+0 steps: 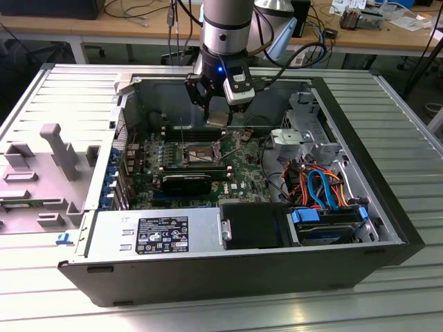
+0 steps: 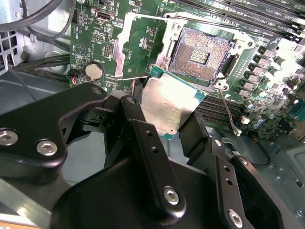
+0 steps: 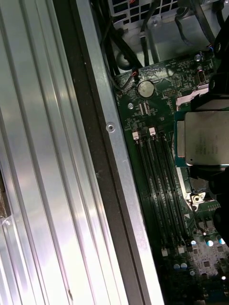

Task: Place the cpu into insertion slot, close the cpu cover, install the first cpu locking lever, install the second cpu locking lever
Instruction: 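Place the cpu into insertion slot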

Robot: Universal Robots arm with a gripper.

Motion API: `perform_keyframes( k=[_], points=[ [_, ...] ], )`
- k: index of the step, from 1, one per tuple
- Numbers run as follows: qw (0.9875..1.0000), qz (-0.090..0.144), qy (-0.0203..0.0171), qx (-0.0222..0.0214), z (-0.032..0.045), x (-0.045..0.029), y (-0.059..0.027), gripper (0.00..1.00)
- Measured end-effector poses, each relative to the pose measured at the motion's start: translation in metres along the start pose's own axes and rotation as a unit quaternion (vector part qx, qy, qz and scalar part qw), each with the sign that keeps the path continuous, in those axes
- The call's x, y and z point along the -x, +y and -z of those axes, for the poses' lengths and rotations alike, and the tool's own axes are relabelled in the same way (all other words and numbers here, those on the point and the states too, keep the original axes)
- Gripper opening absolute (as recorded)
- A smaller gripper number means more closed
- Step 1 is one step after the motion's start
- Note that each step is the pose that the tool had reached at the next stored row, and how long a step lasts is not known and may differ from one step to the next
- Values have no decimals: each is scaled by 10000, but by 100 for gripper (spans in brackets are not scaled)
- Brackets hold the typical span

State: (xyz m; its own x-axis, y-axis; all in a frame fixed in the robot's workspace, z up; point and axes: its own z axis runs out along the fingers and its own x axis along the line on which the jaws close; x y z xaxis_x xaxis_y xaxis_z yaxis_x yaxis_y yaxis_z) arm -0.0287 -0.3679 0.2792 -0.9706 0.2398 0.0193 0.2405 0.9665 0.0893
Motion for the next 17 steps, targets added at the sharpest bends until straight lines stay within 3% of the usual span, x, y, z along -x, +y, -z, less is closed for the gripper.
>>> perform_keyframes(
  k=[17],
  points=[
    [10000,-61,-6,1,-3,0,-1,55]
  ],
)
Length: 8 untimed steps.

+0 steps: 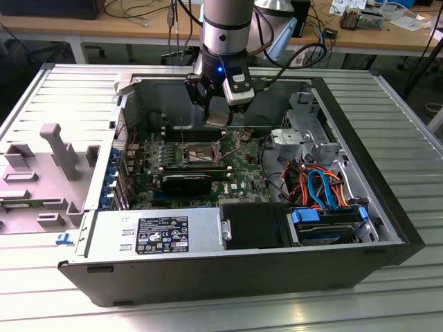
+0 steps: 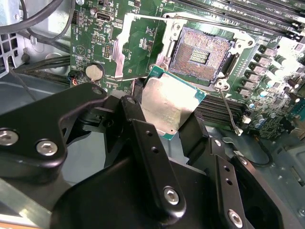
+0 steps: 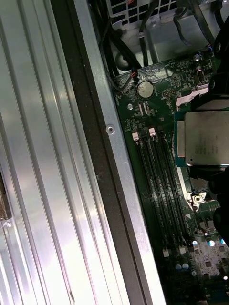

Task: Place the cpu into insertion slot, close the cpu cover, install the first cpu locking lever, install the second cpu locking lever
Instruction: 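Place the cpu into insertion slot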

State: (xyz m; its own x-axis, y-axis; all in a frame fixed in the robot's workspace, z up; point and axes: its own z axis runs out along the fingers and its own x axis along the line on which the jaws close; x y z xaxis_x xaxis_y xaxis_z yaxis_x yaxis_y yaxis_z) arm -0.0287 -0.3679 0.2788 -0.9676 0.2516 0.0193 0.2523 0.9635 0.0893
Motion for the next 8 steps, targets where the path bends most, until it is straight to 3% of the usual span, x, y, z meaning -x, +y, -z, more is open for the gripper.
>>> perform_keyframes(
  k=[8],
  points=[
    [10000,-17,-2,0,-1,0,0,55]
  ],
)
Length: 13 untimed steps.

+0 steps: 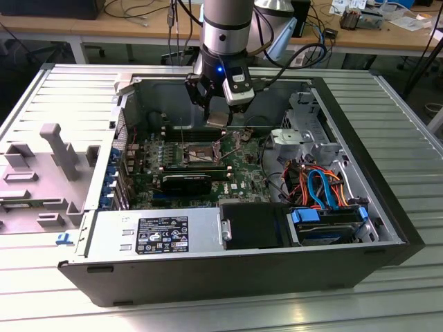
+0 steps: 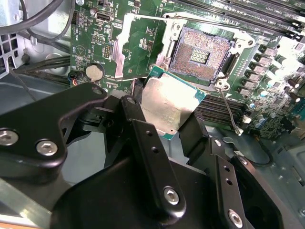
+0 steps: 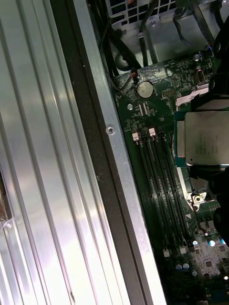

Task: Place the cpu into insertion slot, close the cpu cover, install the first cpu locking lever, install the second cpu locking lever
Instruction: 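Place the cpu into insertion slot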

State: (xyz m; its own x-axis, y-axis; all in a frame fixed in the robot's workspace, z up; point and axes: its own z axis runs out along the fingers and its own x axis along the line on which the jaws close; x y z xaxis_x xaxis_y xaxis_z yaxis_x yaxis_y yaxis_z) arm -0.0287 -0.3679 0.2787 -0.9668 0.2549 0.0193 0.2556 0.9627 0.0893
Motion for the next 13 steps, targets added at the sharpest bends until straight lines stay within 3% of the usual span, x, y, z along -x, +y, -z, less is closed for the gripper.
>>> perform_keyframes(
  k=[13],
  points=[
    [10000,-37,-3,1,-2,0,0,55]
  ],
)
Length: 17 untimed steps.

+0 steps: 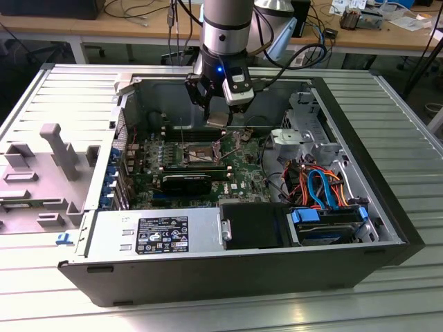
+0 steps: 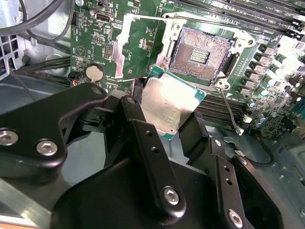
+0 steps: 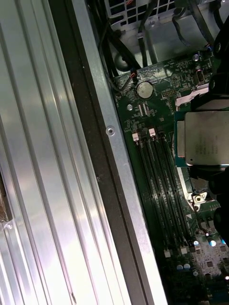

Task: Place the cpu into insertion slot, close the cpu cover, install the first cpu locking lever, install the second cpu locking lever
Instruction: 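Place the cpu into insertion slot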

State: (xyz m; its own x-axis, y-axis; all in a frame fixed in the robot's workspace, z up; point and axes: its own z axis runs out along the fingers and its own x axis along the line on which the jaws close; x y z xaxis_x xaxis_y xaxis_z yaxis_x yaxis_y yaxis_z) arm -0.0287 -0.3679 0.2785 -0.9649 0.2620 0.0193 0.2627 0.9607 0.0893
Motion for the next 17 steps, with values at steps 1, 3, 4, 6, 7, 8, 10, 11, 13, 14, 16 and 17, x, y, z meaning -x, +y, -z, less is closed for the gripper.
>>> perform_keyframes(
  k=[1,3,4,6,7,8,10,11,13,14,16,17],
  points=[
    [10000,-2,0,0,0,0,0,55],
    [10000,-6,-1,0,0,0,0,55],
    [10000,-8,-1,0,0,0,0,55],
    [10000,-13,-1,0,-1,0,0,55],
    [10000,-15,-1,0,-1,0,0,55],
    [10000,-20,-2,0,-1,0,0,55],
    [10000,-28,-2,0,-1,0,0,55],
    [10000,-30,-3,1,-1,0,0,55],
    [10000,-34,-3,1,-1,0,0,55],
    [10000,-38,-3,1,-1,0,0,55],
    [10000,-46,-4,1,-2,0,0,55],
    [10000,-50,-4,1,-2,0,0,55]
  ],
)
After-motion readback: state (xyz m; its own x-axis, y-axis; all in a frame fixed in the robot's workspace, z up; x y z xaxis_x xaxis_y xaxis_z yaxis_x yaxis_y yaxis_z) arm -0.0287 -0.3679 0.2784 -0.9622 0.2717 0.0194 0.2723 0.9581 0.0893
